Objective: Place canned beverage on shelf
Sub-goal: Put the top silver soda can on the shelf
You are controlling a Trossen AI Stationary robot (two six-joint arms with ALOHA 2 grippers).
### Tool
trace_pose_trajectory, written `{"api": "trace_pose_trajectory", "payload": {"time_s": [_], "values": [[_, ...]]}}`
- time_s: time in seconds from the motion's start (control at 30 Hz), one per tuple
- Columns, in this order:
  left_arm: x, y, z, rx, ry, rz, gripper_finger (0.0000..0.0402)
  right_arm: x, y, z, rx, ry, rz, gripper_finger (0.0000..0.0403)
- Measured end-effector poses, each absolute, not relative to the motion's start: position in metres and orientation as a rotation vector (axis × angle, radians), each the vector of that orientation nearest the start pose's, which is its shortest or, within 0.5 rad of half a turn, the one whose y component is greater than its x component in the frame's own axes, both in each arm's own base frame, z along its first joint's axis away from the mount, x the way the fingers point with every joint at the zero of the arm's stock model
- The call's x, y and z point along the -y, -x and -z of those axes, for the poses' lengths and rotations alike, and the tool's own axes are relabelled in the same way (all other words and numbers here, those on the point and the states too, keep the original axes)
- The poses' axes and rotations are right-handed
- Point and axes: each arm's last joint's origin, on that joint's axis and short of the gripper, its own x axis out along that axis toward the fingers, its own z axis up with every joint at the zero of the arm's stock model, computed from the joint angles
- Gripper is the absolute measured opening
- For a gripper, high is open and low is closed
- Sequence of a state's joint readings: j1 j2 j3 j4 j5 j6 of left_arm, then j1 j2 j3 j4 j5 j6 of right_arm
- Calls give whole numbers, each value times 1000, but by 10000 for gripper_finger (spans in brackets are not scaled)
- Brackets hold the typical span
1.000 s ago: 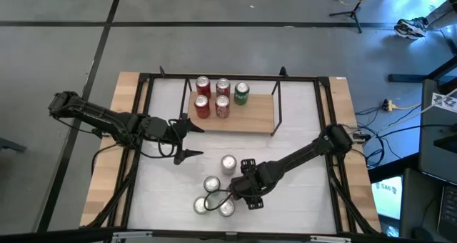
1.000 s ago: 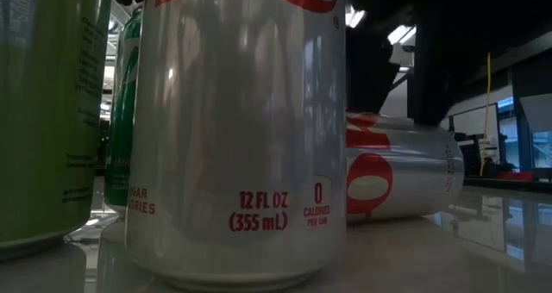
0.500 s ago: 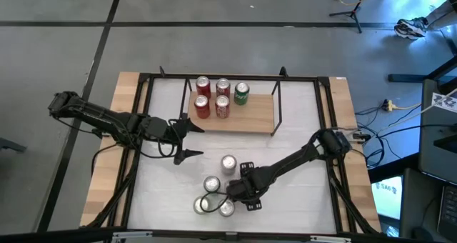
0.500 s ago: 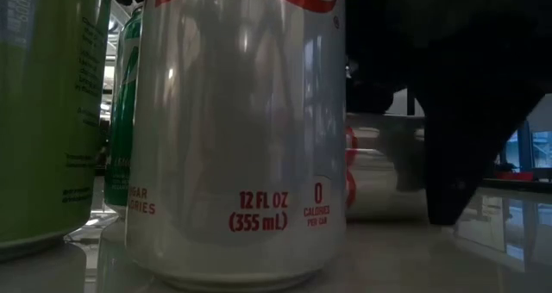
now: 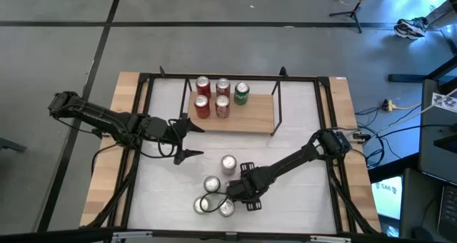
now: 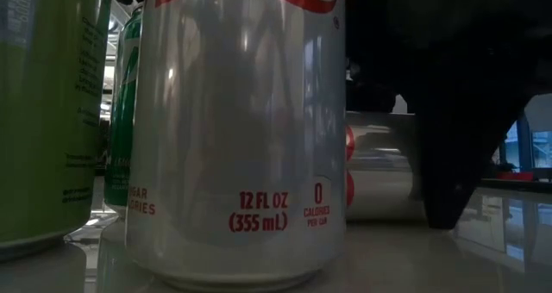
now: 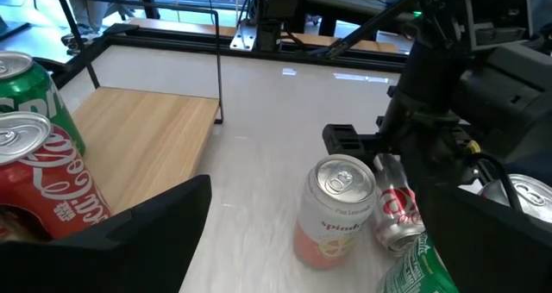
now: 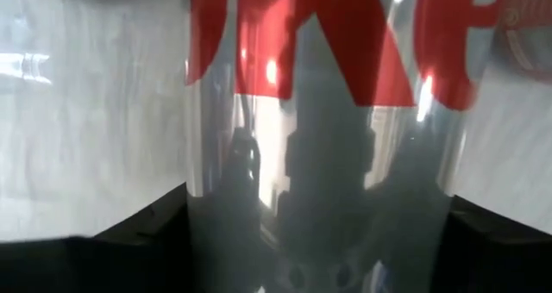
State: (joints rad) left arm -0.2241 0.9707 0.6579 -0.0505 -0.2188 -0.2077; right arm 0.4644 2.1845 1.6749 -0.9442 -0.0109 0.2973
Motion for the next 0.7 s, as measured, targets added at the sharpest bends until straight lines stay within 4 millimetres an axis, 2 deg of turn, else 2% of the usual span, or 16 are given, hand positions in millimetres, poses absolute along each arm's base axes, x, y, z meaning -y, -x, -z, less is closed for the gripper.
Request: {"api": "trace_pose_trajectory", "payload": {"time_s": [0.13, 0.3, 0.7], "values": [[41, -208, -269, -352, 126, -32, 396, -191, -378, -162, -1471, 74, -170, 304], [41, -209, -270, -341, 128, -31, 396, -187, -370, -176, -1499, 78, -158, 292], [41, -210, -275, -286, 142, -25, 396, -179, -355, -210, -1511, 50, -144, 294]]}}
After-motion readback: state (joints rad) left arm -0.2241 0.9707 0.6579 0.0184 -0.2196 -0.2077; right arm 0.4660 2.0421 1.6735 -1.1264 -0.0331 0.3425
